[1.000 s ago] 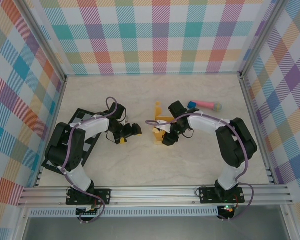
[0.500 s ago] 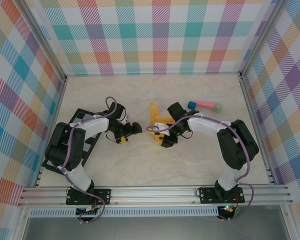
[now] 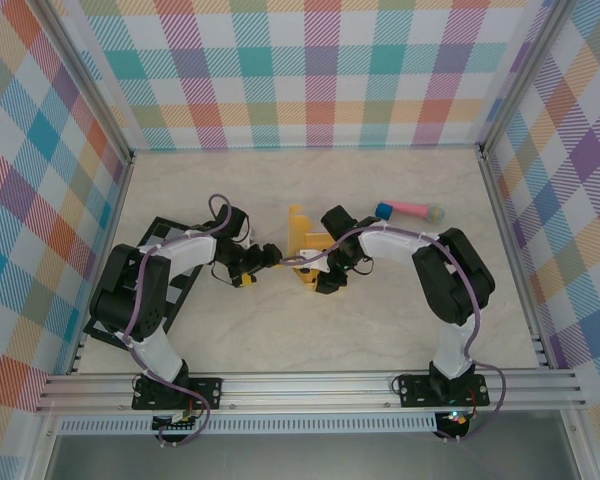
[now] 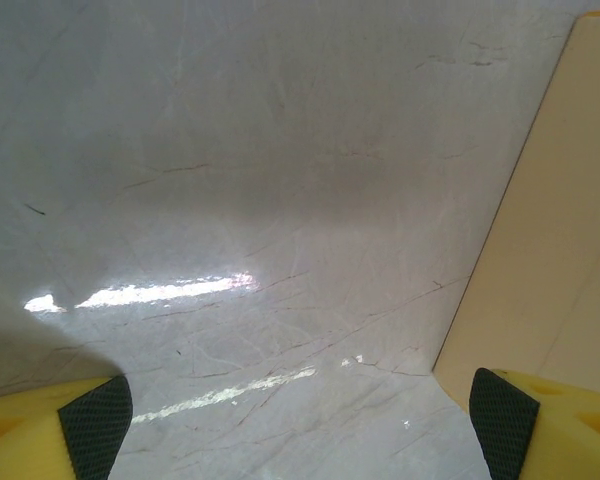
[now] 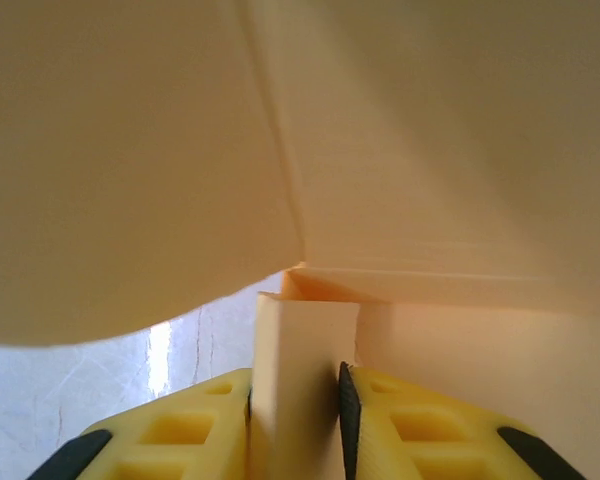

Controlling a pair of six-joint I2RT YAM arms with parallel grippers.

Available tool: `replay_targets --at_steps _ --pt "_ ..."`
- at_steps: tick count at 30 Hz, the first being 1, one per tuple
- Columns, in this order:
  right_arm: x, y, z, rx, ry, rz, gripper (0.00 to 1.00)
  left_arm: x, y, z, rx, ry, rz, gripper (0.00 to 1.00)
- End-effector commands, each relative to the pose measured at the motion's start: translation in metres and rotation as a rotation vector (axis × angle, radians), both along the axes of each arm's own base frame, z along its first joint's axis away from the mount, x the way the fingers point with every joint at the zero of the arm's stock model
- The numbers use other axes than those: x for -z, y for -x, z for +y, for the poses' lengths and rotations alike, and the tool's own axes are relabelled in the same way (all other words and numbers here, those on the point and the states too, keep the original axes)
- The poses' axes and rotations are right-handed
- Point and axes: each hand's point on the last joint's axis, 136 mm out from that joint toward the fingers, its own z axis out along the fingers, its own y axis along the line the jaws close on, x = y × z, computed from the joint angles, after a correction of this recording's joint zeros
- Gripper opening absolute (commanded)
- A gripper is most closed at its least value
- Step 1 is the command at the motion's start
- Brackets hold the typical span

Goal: Fold the paper box

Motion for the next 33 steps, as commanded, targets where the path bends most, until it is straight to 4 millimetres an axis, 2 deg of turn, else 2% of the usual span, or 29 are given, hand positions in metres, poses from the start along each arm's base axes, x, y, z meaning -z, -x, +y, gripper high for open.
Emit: replay_targets --at_steps 1,8,14,17,18,26,28,31,33 --pt "-0.002 -0.002 0.002 0.002 0.018 0.019 0.25 0.002 -0.025 -0.011 0.019 0.05 -0.117 0.91" --pt "0.018 0.001 -0.015 0.053 0.141 0.103 0.22 0.0 -0.027 -0.01 0.013 0.056 -0.119 0.91" --pt "0.025 0.009 -0.025 0.111 0.217 0.309 0.2 0.002 -0.026 -0.008 0.011 0.057 -0.109 0.91" --pt "0.026 0.008 -0.025 0.127 0.223 0.341 0.05 0.0 -0.026 -0.009 0.009 0.059 -0.108 0.91" --pt "0.026 0.008 -0.025 0.136 0.221 0.359 0.04 0.0 -0.026 -0.009 0.009 0.061 -0.109 0.91" --pt "0.025 0.0 -0.026 0.195 0.196 0.367 0.1 -0.003 -0.028 -0.009 0.008 0.061 -0.112 0.91" --pt "0.017 -0.007 -0.024 0.215 0.166 0.345 0.17 -0.003 -0.029 -0.008 0.005 0.06 -0.113 0.91" --pt "0.0 -0.019 -0.019 0.243 0.107 0.291 0.2 -0.007 -0.031 -0.009 0.006 0.059 -0.122 0.91" --pt "-0.017 -0.026 -0.014 0.256 0.046 0.247 0.29 -0.009 -0.033 -0.008 0.004 0.059 -0.128 0.91"
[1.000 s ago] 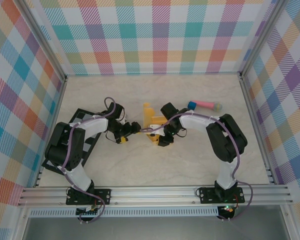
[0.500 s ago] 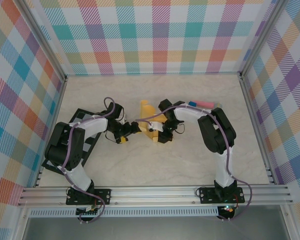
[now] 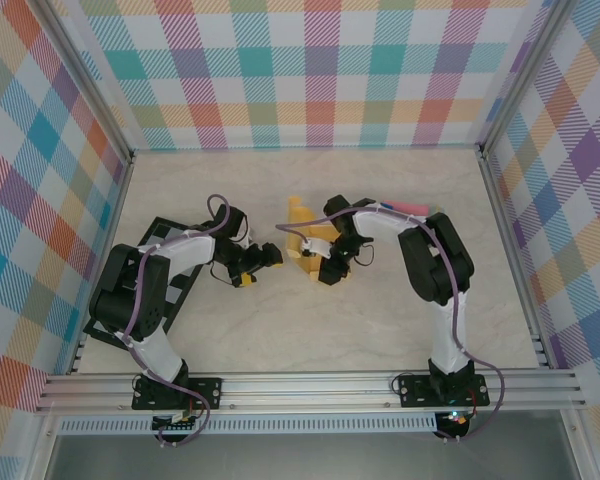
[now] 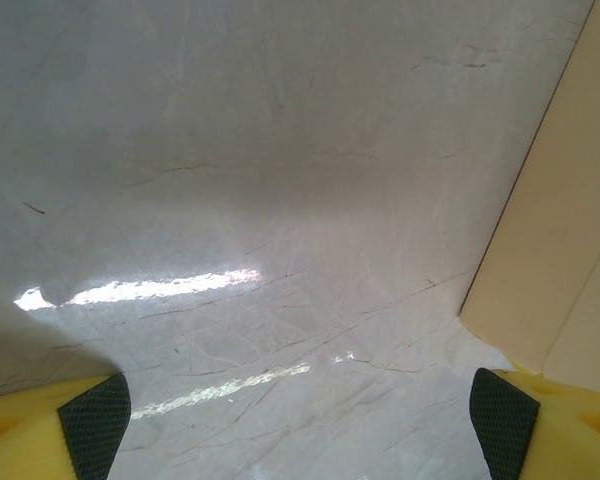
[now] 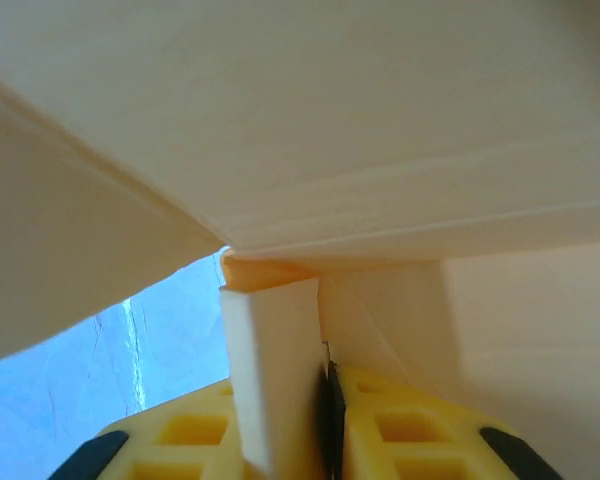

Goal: Fold the paper box

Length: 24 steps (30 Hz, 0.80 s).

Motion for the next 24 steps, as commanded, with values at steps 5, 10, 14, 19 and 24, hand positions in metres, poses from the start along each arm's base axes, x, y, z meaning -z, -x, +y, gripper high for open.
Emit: replay_targets --at_steps 5,10,14,19,24 --pt "-0.06 -0.013 0.012 0.11 -0.147 -0.115 0.35 -0.022 -0.042 0.0 -0.006 0.018 -0.18 0.91" --pt "-0.078 -0.018 0.006 0.167 -0.183 -0.156 0.41 -0.041 -0.056 0.002 -0.004 0.017 -0.208 0.91" --pt "-0.065 -0.016 -0.004 0.166 -0.133 -0.17 0.51 -0.036 -0.06 0.001 -0.006 0.013 -0.202 0.91" --pt "-0.073 -0.019 -0.003 0.247 -0.174 -0.202 0.5 -0.031 -0.062 0.002 -0.01 0.007 -0.195 0.92" --pt "-0.112 -0.069 -0.042 0.77 -0.127 -0.394 0.51 -0.045 -0.069 0.013 -0.019 0.006 -0.245 0.92"
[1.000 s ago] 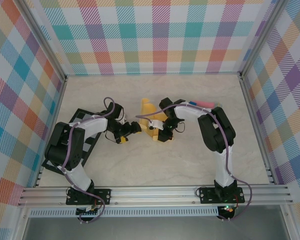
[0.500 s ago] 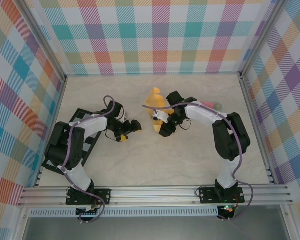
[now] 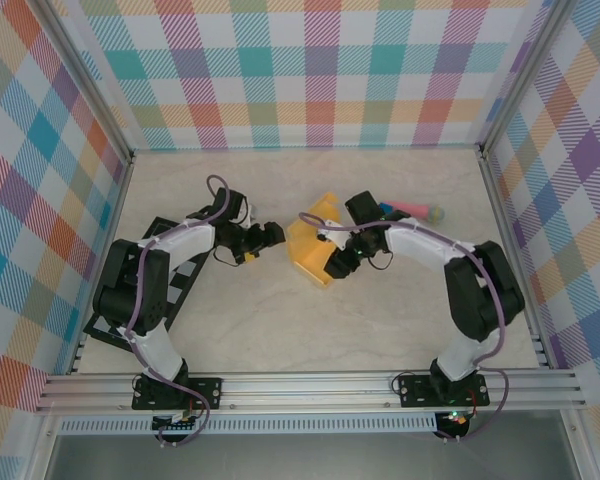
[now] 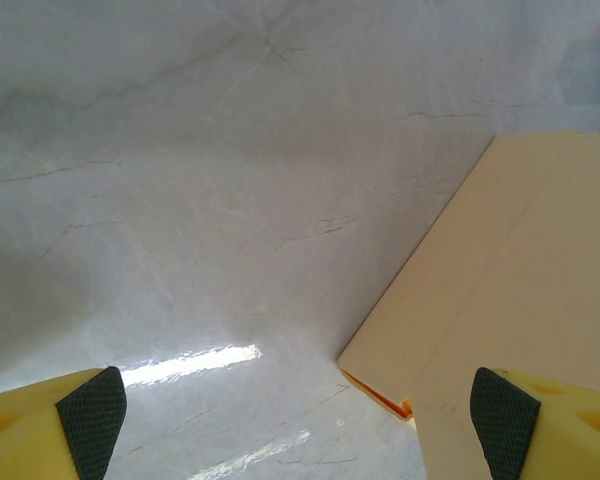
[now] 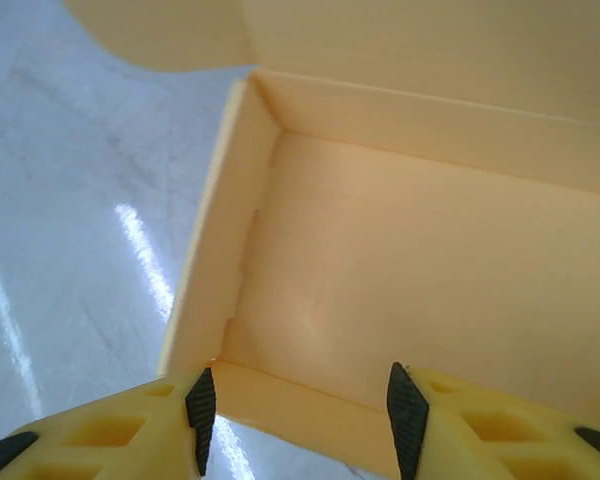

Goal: Fold the paper box

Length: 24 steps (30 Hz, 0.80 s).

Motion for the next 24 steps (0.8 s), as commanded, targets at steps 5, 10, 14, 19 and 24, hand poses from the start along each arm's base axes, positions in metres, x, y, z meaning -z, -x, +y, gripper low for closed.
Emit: replay_targets --at_steps 5,10,14,19,24 --pt "-0.047 -0.024 -0.111 1.355 -0.003 0.128 0.63 -0.052 -0.029 0.011 -0.003 0.041 -0.167 0.92" --pt "-0.029 -0.005 -0.07 1.353 -0.312 0.47 0.74 -0.062 -0.036 0.003 0.013 0.078 -0.179 0.91" --pt "-0.05 -0.016 -0.069 1.166 -0.372 0.392 0.75 -0.078 -0.034 0.002 0.041 0.091 -0.237 0.91" --pt "-0.072 -0.036 -0.092 0.95 -0.334 0.366 0.82 -0.09 -0.033 -0.007 0.083 0.118 -0.312 0.9" --pt "-0.098 -0.058 -0.081 0.824 -0.45 0.507 0.69 -0.086 -0.036 -0.01 0.081 0.086 -0.277 0.89"
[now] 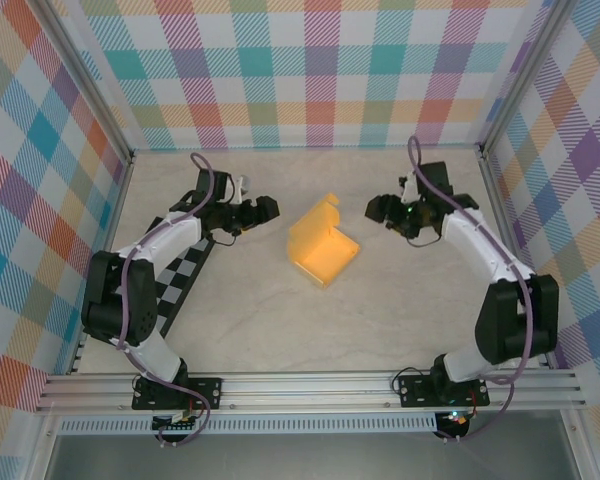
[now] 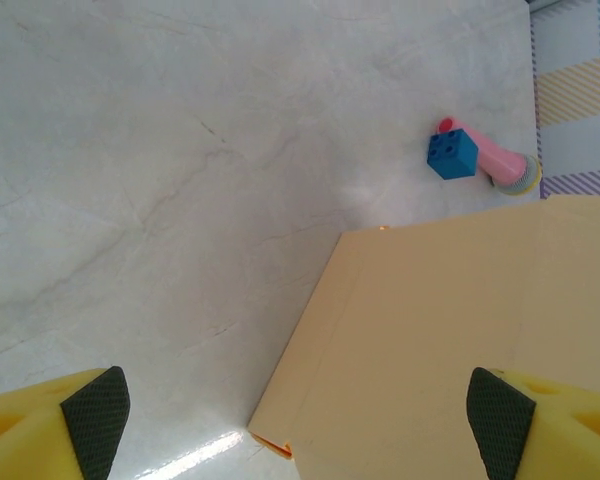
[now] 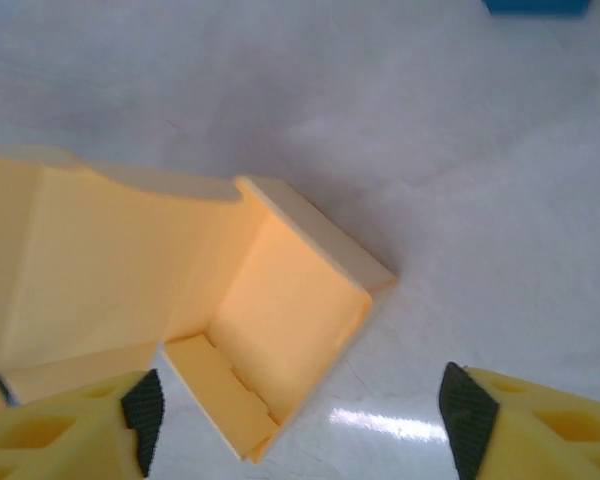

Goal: Fold the paper box

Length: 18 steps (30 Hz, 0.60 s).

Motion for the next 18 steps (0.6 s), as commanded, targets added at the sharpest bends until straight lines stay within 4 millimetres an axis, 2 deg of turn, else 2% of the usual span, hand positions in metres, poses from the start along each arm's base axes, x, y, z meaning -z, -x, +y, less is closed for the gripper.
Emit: replay_targets --at_steps 1,3,6,8,9,10,12,14,17,18 --pt "-0.015 0.006 0.022 -0.165 -0.131 0.031 0.69 -0.002 0.008 -0.003 0.033 -0.035 0.003 0.89" --pt "-0.025 -0.008 0.017 -0.146 -0.14 0.014 0.68 0.006 0.025 0.009 0.021 -0.089 0.023 0.89" --pt "-0.035 -0.037 -0.006 -0.078 -0.198 0.02 0.69 0.026 0.057 0.037 -0.055 -0.195 0.104 0.88" --pt "-0.029 -0.057 -0.018 -0.024 -0.225 0.094 0.72 0.048 0.08 0.066 -0.192 -0.299 0.255 0.85" --pt "-0.028 -0.064 -0.017 -0.023 -0.228 0.113 0.77 0.054 0.091 0.073 -0.246 -0.309 0.315 0.84" --pt "-0.026 -0.071 -0.016 -0.01 -0.248 0.145 0.79 0.057 0.1 0.07 -0.268 -0.263 0.346 0.84" --pt "-0.027 -0.08 -0.004 -0.023 -0.344 0.163 0.8 0.044 0.105 0.056 -0.284 -0.137 0.301 0.84" --pt "-0.03 -0.084 0.008 -0.064 -0.406 0.156 0.82 0.017 0.102 0.044 -0.274 -0.059 0.192 0.84" --pt "-0.033 -0.08 0.026 -0.188 -0.343 0.06 0.8 -0.02 0.101 0.022 -0.137 -0.08 -0.018 0.86" --pt "-0.033 -0.078 0.032 -0.239 -0.3 0.007 0.79 -0.027 0.103 0.015 -0.082 -0.094 -0.07 0.86"
